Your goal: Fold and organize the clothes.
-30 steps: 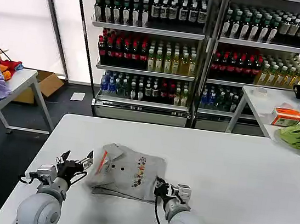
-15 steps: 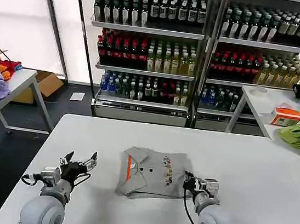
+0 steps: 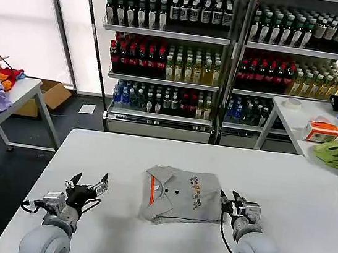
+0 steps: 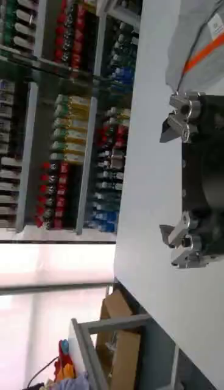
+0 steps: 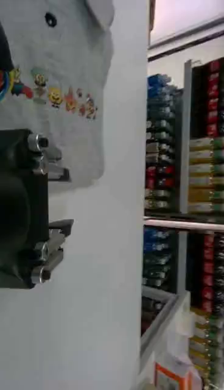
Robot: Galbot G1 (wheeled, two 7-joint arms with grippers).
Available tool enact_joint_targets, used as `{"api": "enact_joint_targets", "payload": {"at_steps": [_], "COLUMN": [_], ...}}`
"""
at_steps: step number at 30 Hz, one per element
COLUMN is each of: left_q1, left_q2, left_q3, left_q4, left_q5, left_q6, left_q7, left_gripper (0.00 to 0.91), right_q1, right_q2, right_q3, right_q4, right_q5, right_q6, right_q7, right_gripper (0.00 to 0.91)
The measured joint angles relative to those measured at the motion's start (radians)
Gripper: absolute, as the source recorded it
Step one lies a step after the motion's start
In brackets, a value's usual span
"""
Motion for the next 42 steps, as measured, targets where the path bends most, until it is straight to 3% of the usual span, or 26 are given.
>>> {"api": "enact_joint_targets", "payload": {"at_steps": [5,15,26,42], "left_q1": [-0.001,0.023,0.01,0.015], "left_q2": [0.0,-0.013,-0.002,0.005], "left_q3": [-0.001,-0.018,-0.019,-0.03], "left_q4": [-0.004,-0.017,-0.003,0.02], "left_q5": [0.002,0.086,0.118,0.123], "left_q6": [-0.009,-0.127,-0.185,-0.208], "left_q7": [0.001,0.01,0.022,0.041], "left_gripper": [0.907,0.907,0.907,0.907], "right_q1": [-0.042,-0.097,-0.159,-0.175], "right_q2": [-0.009,-0.007,0.013,0.032], "right_q3": [0.018,0.131,0.276,0.296], "right_q4": [0.085,0.139,0.17,0.171], "right_q5": [-0.047,-0.301,-0.279,-0.272], "right_q6": [0.002,0.092,0.129,0.15], "right_q7": [-0.008,0.001,0.01,0.027], "right_gripper": [0.907,0.907,0.907,0.907]}}
